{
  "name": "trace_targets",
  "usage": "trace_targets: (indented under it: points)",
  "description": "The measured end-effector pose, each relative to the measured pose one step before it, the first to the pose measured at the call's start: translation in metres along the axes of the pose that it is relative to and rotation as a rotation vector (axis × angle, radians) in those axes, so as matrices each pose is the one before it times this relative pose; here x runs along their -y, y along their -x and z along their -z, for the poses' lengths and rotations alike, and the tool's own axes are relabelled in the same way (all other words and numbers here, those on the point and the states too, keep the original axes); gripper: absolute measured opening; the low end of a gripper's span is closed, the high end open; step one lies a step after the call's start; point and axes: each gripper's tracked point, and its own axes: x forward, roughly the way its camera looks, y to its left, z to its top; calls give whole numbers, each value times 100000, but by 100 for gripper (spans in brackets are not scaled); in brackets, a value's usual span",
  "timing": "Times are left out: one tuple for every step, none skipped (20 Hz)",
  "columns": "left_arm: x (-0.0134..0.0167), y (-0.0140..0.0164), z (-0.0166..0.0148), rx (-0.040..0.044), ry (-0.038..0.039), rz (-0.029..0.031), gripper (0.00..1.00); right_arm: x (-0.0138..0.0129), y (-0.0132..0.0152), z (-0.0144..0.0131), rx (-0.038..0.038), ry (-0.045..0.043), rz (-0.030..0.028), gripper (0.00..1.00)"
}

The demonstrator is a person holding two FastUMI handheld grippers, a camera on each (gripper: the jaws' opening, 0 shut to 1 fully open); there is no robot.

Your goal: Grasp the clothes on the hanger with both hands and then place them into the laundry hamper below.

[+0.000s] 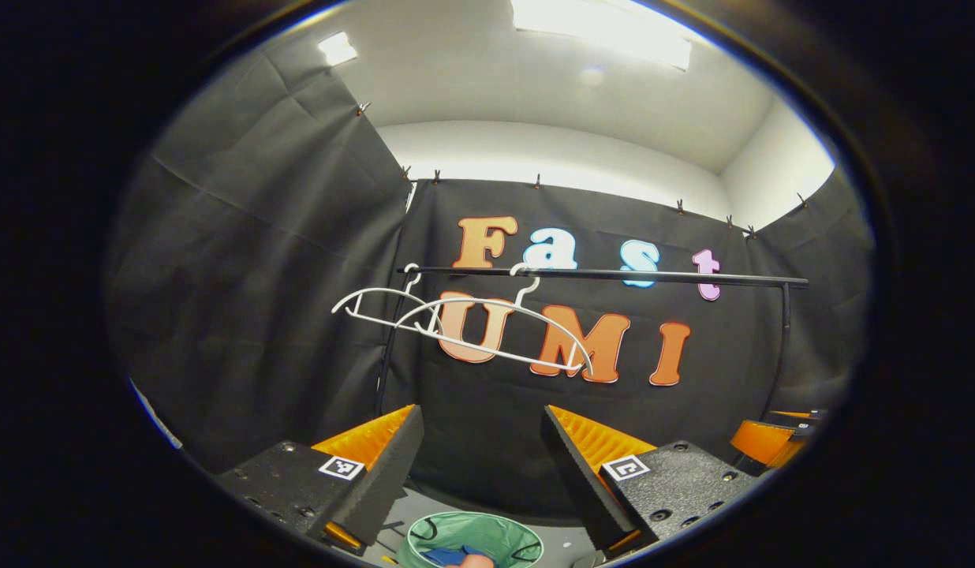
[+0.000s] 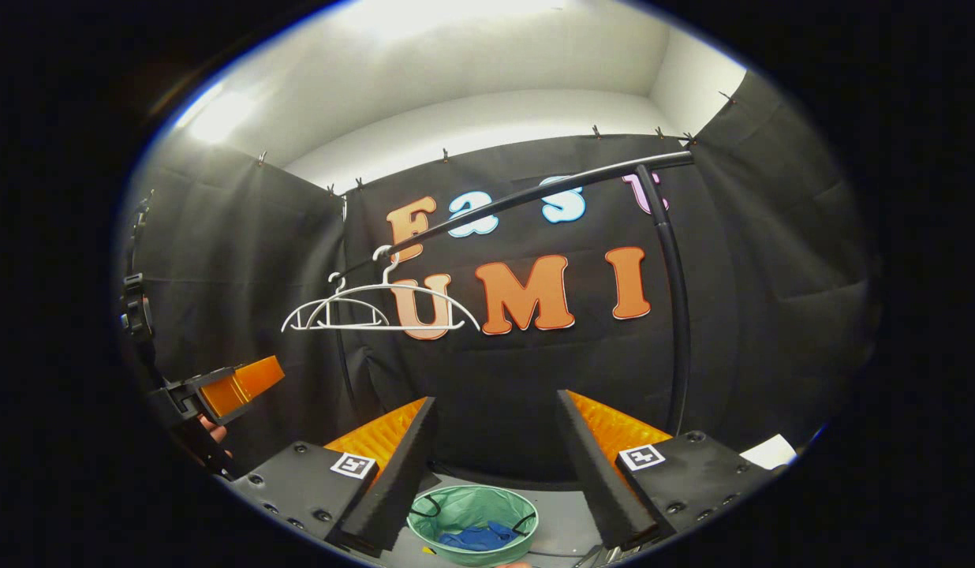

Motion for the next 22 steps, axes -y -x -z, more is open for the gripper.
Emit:
trace_targets:
  points:
    - [13,51,37,-83,351,435,94,-87,39,130,-346,-55,-208,100]
    - [25,20,83,-94,131,479,94,-45,97,-95,-26,-64,-91,97]
    - [6,101,12,-45,-187,376,94,-16,101,-125,238,39,166,97]
    - [-2,85,-31,140,-496,213,91,23,189,-115,331,214,97,100]
    - [22,49,-55,421,-574,295,94,61,122,100,0,254,186,97]
    - [96,57,-115,356,-375,437,95,32,-50,-49,68,58,103,97]
    - [59,107,-29,262,-112,529,94,-37,36,-4,48,-59,11,97]
    - [90,112,-65,193,-113,417,94,-19,151,-98,-17,28,23,97]
    - [-26,113,-26,146,-158,125,94,-20,14,-4,-19,-16,-46,97]
    - [44,39,-63,0,-71,220,94,-89,-22,18,-7,-85,-107,97]
    - [26,-4,19,-26,61,283,94,-95,-42,17,-35,10,-199,97]
    - [16,8,26,-5,27,279,94,-4,60,5,14,49,-164,97]
    - [-64,-48,58,-3,-91,235,95,-117,37,52,-21,125,-182,97]
    - [-13,16,-45,136,-208,166,95,-50,56,32,-166,46,-93,97]
    - [-25,-4,23,223,-216,178,94,32,16,48,-73,-64,-39,97]
    - [2,5,38,260,-74,323,94,47,32,-67,40,-98,167,97]
    - [40,16,32,123,54,271,94,35,-119,-46,185,-112,200,97]
    - [-2,94,55,-151,92,205,94,188,111,80,-10,-172,259,97]
    - [6,3,19,-218,37,202,94,120,-41,107,-58,-262,244,97]
    - [-73,40,60,-180,-12,-29,95,-5,-29,-26,-67,-229,157,97]
    - [35,-29,58,-146,65,109,94,106,53,-113,61,-93,161,97]
    - [27,34,14,-100,127,103,94,85,74,-6,18,14,191,92]
